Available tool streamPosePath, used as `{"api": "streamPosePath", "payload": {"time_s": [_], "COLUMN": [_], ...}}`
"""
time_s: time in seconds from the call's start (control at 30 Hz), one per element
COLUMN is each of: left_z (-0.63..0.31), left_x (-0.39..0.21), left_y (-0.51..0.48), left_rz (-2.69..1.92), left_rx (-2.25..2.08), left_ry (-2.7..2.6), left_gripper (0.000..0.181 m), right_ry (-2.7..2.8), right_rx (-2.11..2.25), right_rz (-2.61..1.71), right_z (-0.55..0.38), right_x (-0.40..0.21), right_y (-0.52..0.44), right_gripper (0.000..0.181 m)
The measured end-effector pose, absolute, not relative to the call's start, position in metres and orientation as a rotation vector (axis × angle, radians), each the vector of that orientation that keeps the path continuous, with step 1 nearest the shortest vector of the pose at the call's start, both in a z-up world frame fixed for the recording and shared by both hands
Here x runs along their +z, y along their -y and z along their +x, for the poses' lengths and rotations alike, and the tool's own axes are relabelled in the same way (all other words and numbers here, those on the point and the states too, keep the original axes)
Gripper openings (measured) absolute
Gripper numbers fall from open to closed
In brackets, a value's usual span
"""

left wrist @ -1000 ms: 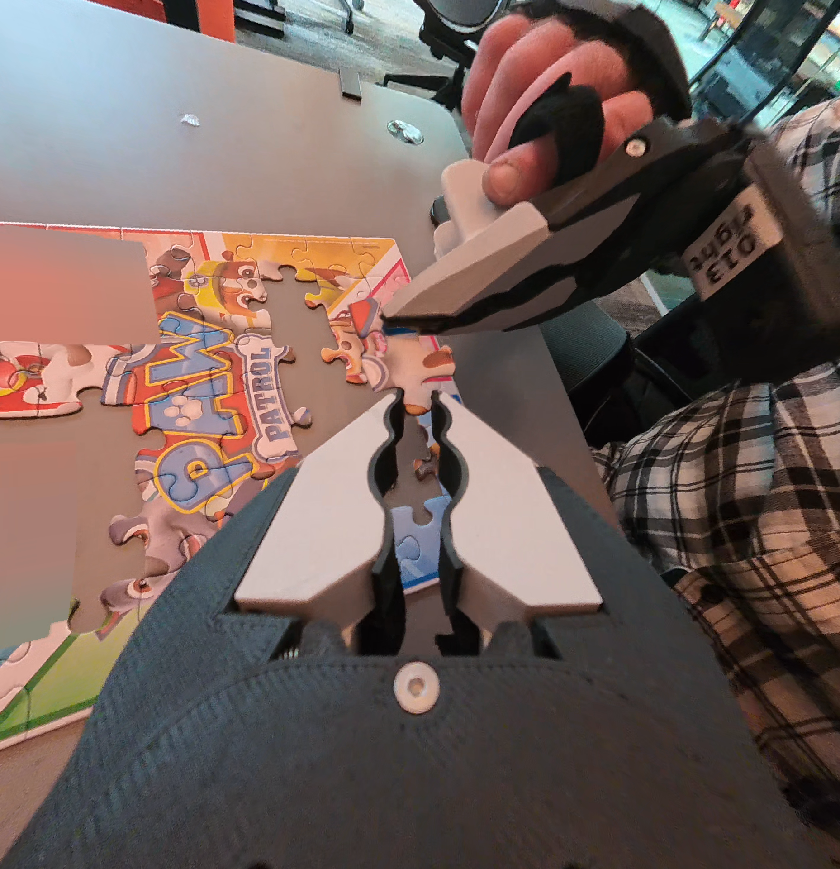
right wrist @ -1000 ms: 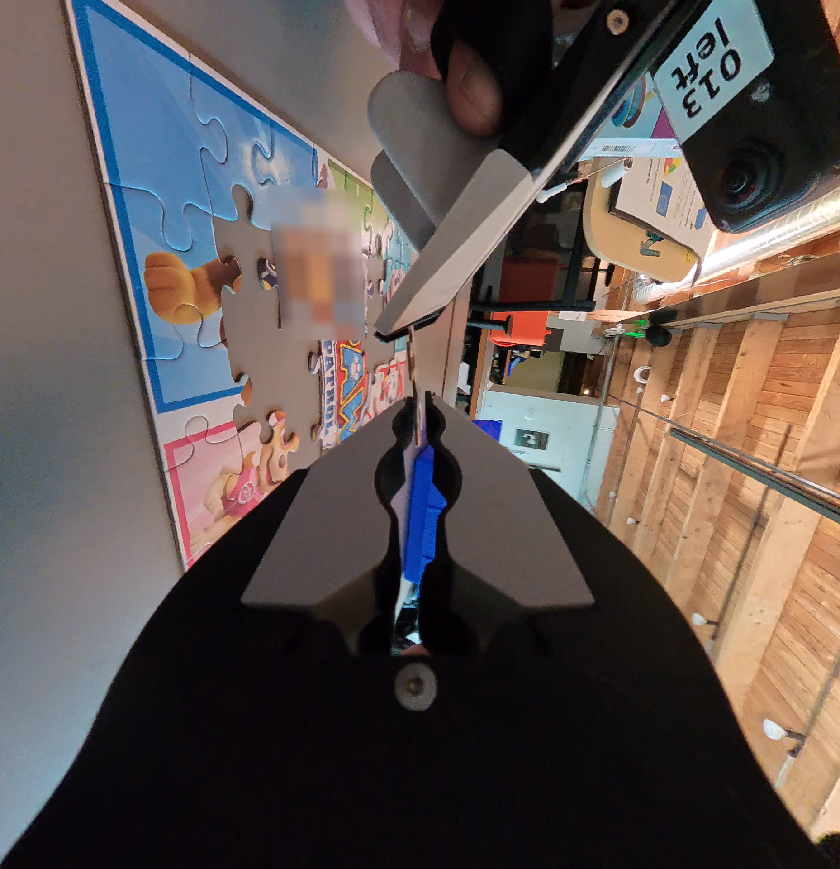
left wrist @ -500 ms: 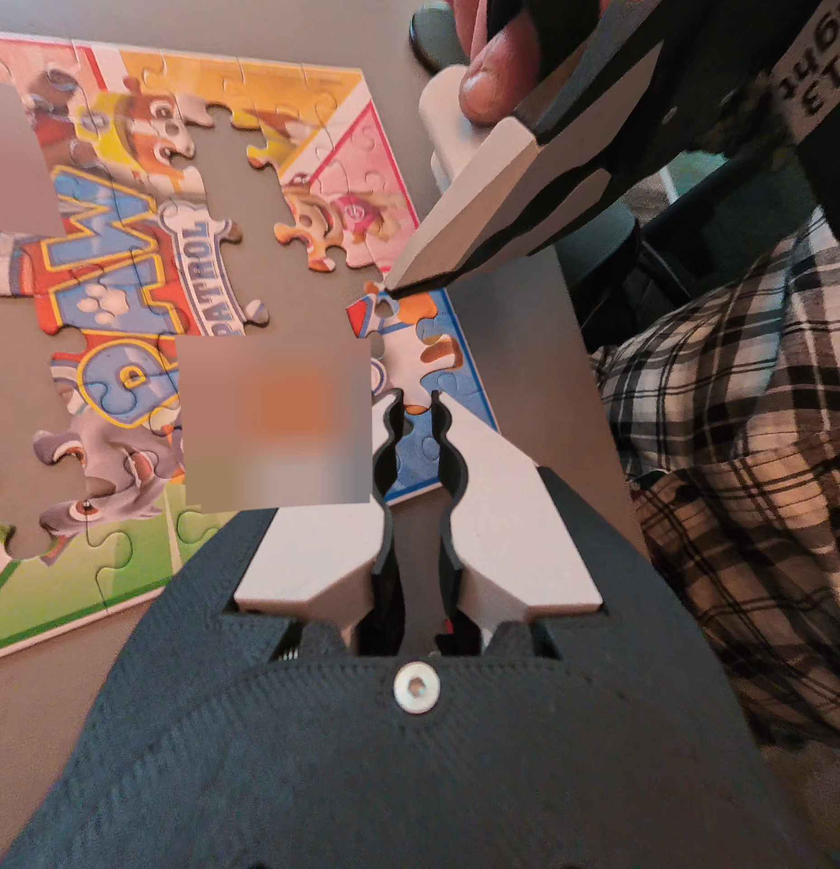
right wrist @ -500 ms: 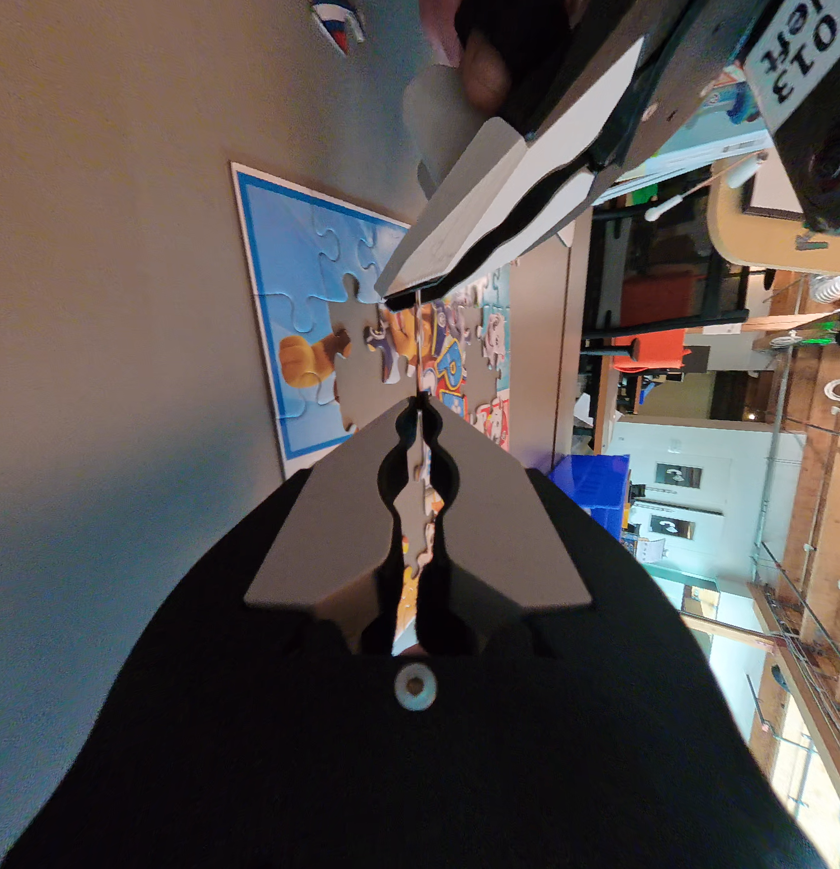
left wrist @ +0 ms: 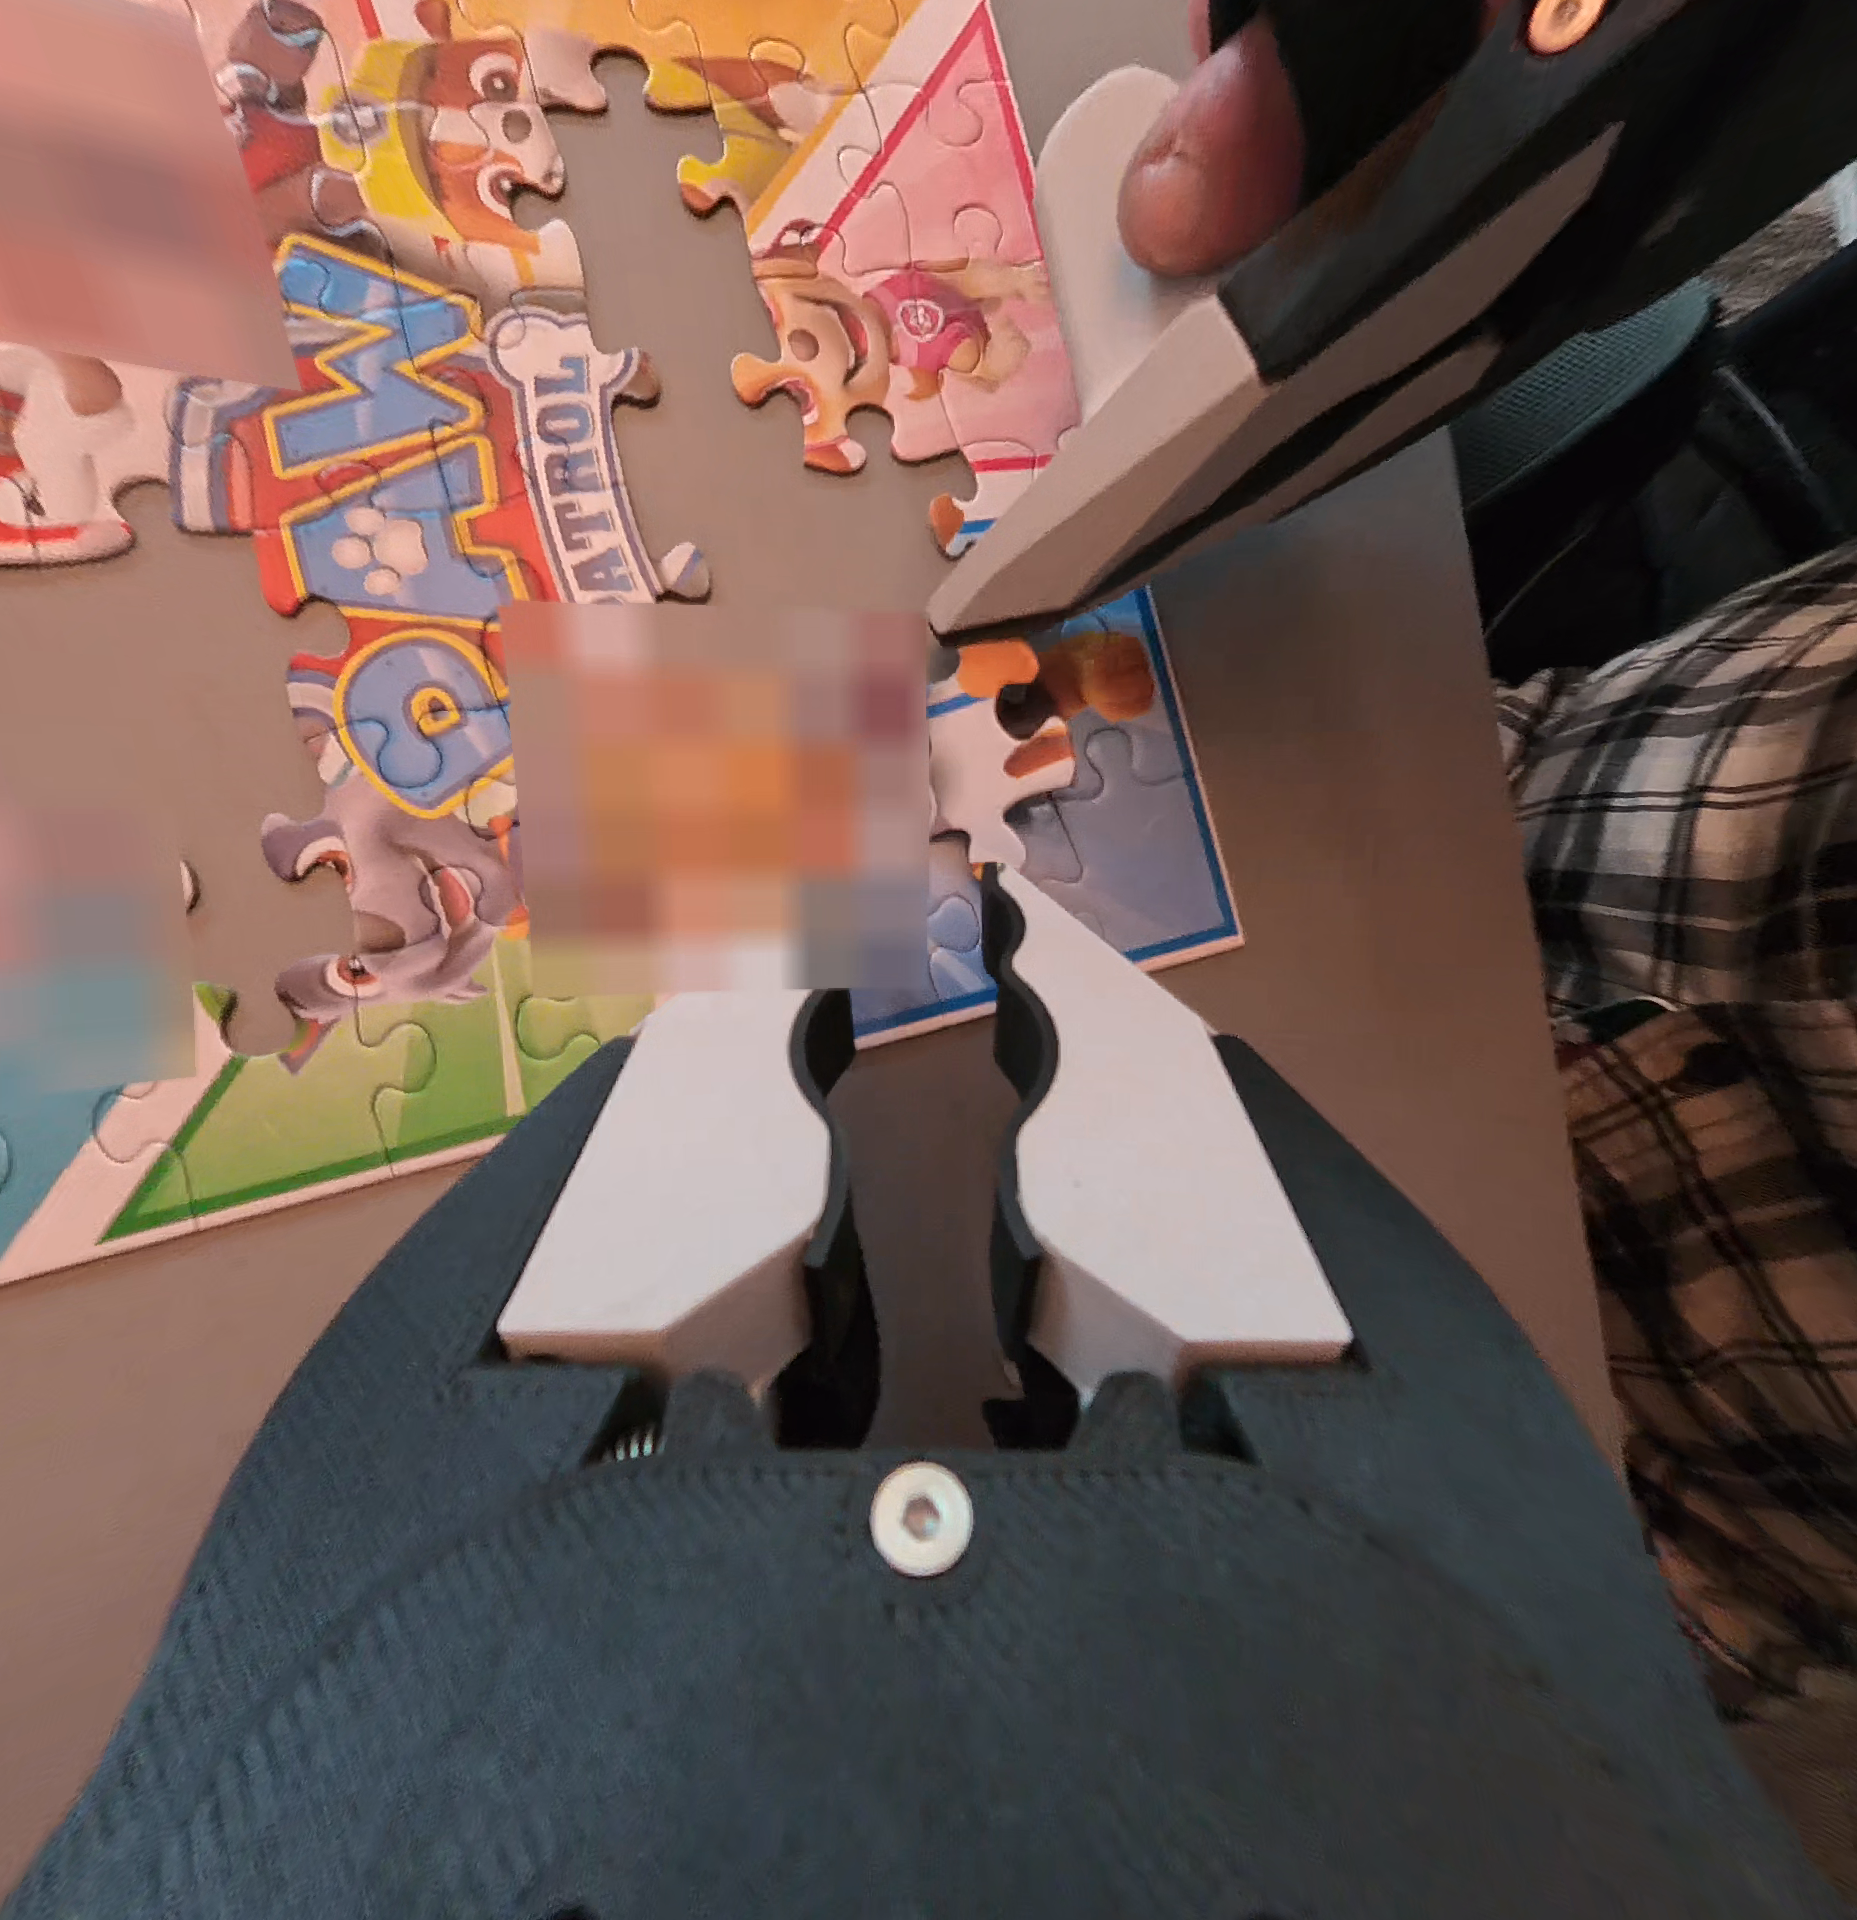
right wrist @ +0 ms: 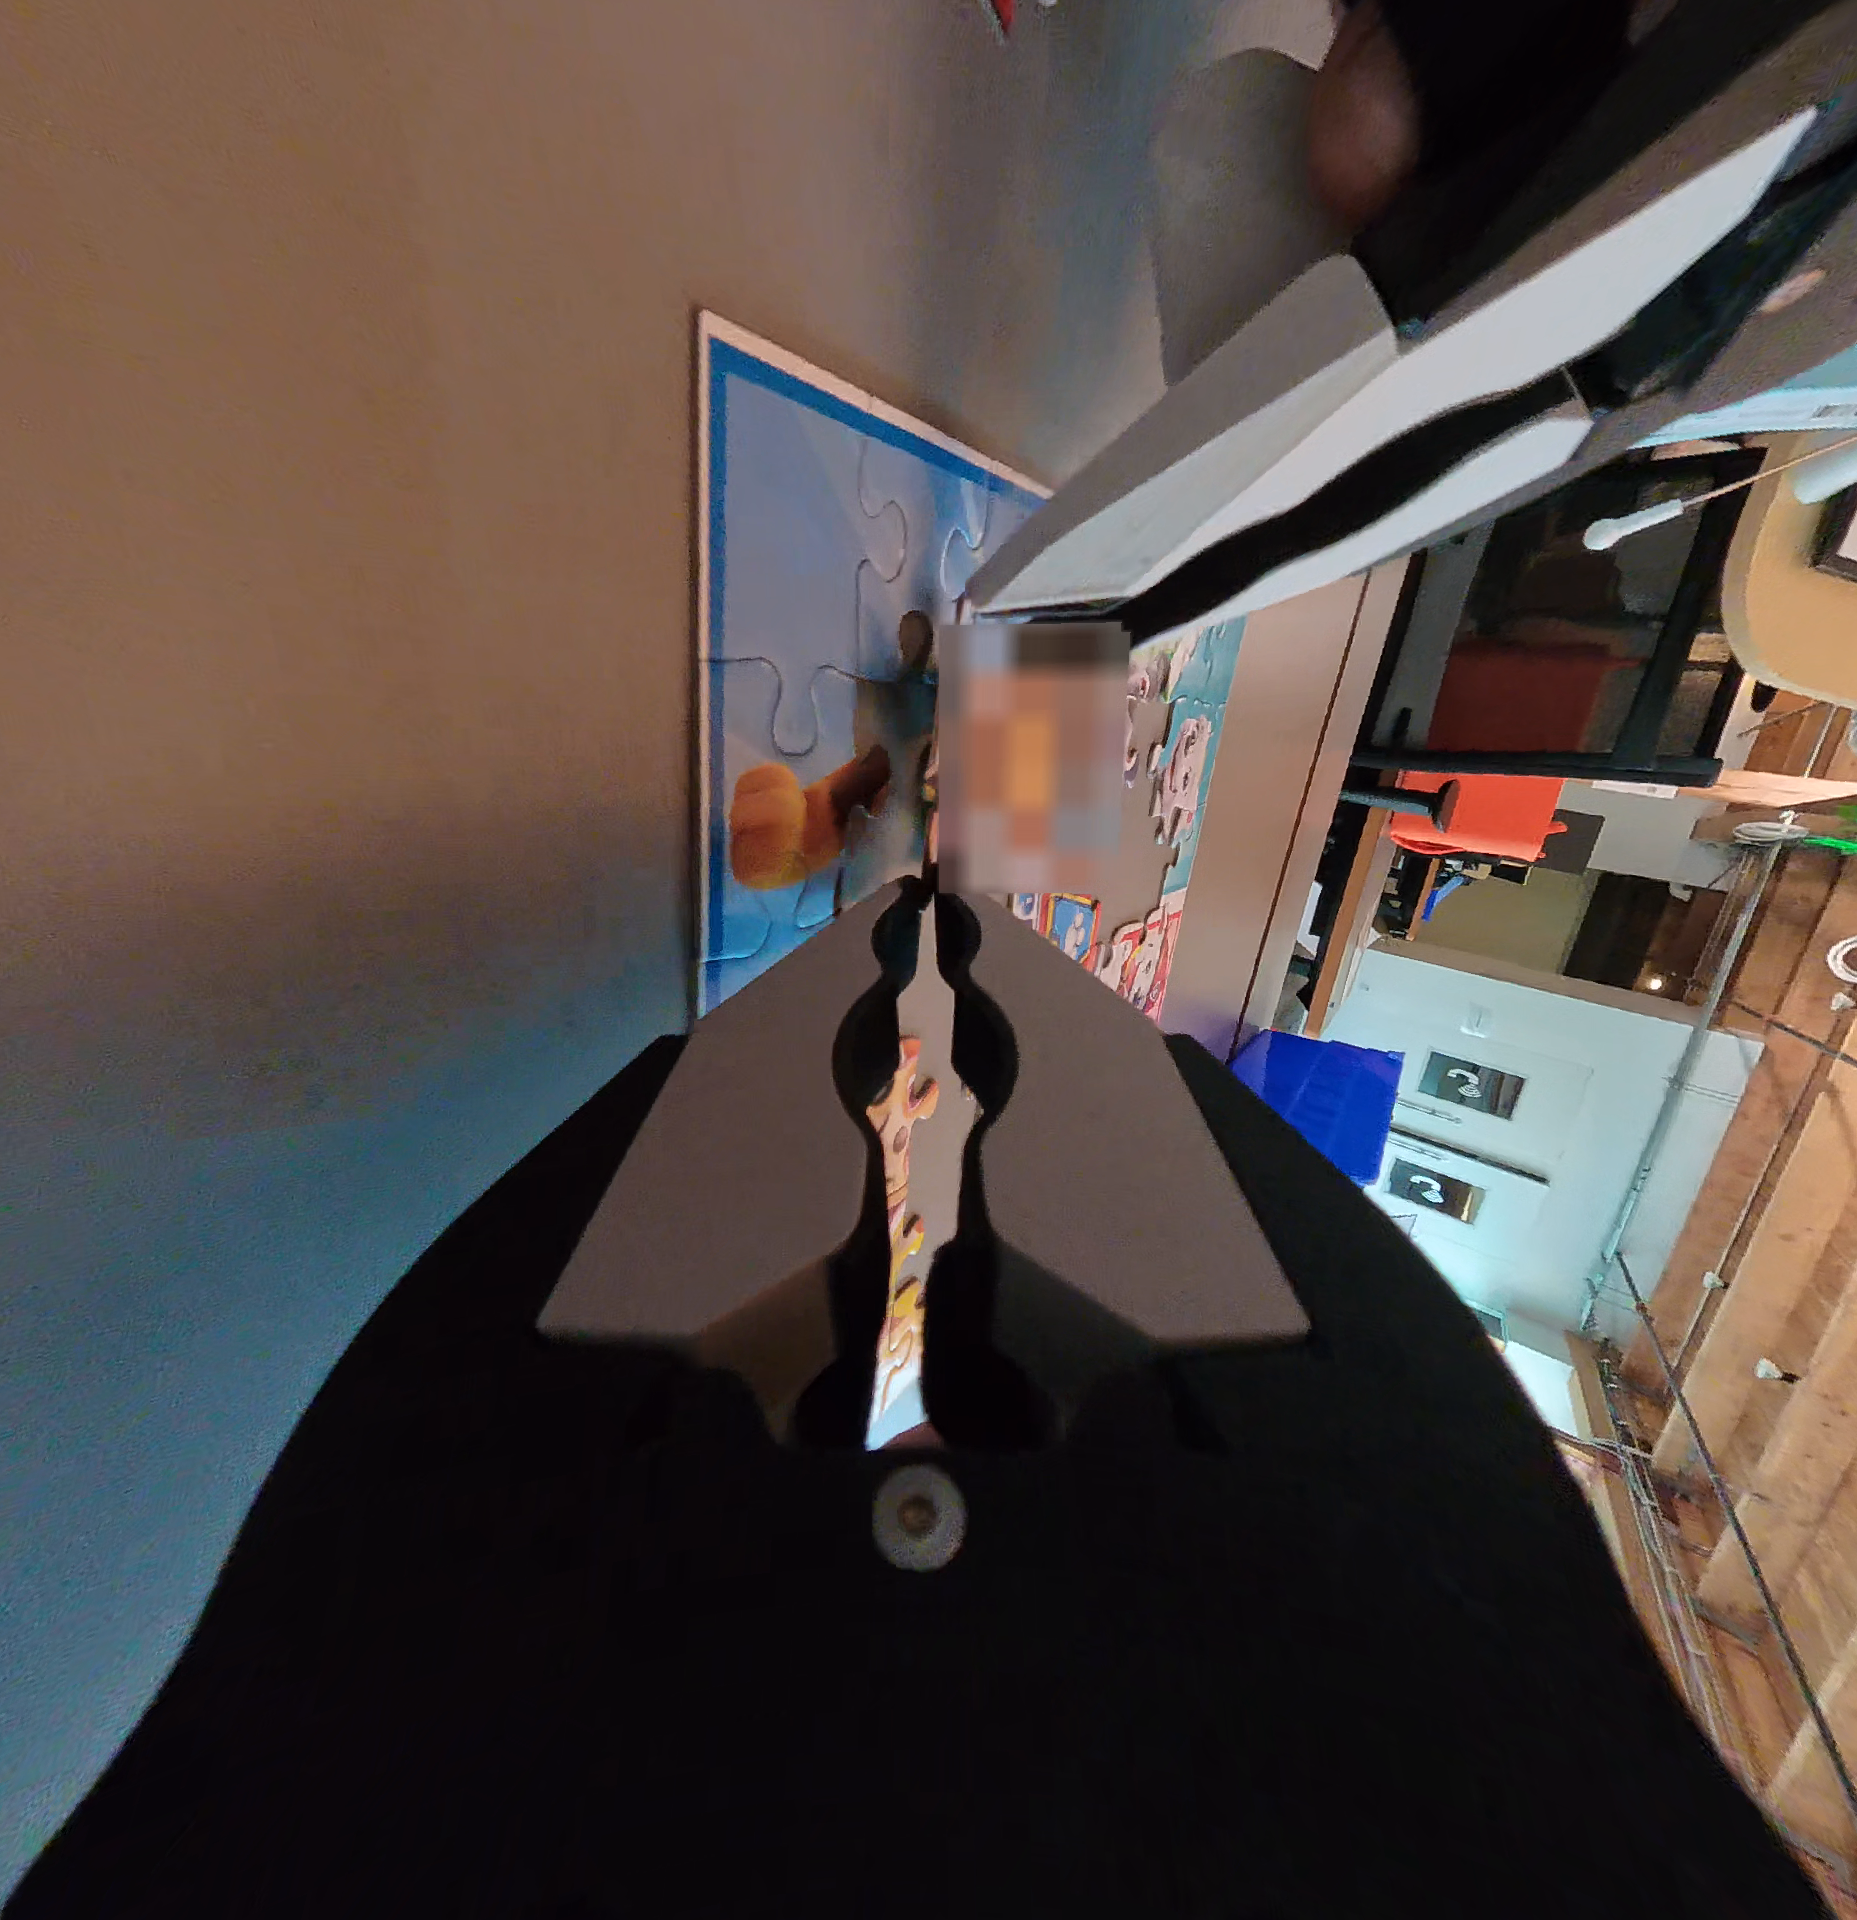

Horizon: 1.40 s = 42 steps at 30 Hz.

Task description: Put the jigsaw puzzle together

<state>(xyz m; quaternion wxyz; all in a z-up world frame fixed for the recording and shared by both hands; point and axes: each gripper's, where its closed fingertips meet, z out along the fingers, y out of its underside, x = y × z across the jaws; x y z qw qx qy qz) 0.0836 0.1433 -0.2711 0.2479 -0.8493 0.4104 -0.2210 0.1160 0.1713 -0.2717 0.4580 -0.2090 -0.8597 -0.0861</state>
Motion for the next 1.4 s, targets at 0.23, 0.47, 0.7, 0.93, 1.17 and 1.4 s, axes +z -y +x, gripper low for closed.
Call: {"api": "streamPosePath", "payload": {"time_s": [0.23, 0.47, 0.7, 0.93, 1.17, 1.4], "left_z": [0.084, 0.078, 0.072, 0.055, 0.038, 0.052], "left_x": [-0.271, -0.263, -0.261, -0.267, -0.257, -0.213], "left_y": [-0.147, -0.156, -0.164, -0.176, -0.194, -0.199], "left_rz": [-2.304, -2.282, -2.281, -2.315, -2.267, -2.055], "left_rx": [-0.536, -0.502, -0.466, -0.388, -0.364, -0.836], "left_ry": [-1.13, -1.074, -1.025, -0.949, -0.812, -0.567], "left_gripper": [0.02, 0.018, 0.02, 0.021, 0.023, 0.035], "right_ry": [2.129, 2.076, 2.007, 1.961, 1.912, 1.786], "right_rx": [-0.236, -0.295, -0.399, -0.44, -0.439, -0.387], "right_rz": [-0.517, -0.566, -0.649, -0.643, -0.56, -0.281], "right_z": [0.117, 0.121, 0.133, 0.117, 0.076, 0.06], "right_x": [-0.272, -0.259, -0.252, -0.239, -0.23, -0.2], "right_y": [-0.172, -0.187, -0.222, -0.243, -0.264, -0.241], "right_gripper": [0.001, 0.0, 0.0, 0.0, 0.0, 0.0]}}
